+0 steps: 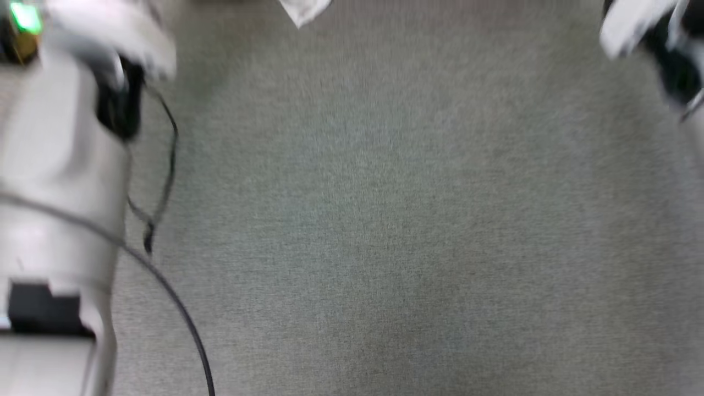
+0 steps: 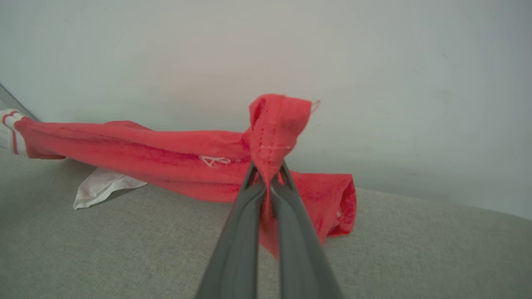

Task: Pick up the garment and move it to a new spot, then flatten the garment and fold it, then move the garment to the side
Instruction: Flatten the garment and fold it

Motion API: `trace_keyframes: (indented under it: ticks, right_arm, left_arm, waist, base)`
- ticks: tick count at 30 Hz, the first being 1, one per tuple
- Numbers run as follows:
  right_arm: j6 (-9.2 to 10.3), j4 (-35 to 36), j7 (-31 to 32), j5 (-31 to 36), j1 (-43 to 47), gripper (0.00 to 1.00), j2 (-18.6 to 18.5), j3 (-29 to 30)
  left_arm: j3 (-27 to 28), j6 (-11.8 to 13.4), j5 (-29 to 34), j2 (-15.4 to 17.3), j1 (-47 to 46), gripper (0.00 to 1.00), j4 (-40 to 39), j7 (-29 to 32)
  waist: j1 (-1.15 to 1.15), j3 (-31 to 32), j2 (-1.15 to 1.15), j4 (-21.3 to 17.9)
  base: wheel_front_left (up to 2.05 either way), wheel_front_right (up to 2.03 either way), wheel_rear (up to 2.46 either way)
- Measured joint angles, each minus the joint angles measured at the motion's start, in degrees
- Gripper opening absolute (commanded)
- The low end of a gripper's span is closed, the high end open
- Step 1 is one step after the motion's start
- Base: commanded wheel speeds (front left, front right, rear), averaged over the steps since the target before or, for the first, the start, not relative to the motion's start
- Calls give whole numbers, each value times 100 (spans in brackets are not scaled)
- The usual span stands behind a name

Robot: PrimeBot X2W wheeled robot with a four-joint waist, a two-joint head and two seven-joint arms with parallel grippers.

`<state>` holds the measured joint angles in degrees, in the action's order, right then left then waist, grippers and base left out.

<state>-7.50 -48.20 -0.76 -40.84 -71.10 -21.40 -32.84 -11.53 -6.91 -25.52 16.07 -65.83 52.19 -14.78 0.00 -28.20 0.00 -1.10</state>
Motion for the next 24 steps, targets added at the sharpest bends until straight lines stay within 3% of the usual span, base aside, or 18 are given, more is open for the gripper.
trace_keyframes:
  ticks: [11,24]
  right_arm:
    - [-3,406,-536,-620,2309,0,-233,-665]
    - [-5,1449,-477,-949,4856,0,-558,-621]
  left_arm:
    - [654,73,-394,-87,3231,0,-1491,-11]
    - [850,670,-513,-63,6625,0,-3726,375]
  waist:
    - [-1,1256,0,50]
    - [-2,2499,0,134]
  base:
    - [0,0,0]
    - [0,0,0]
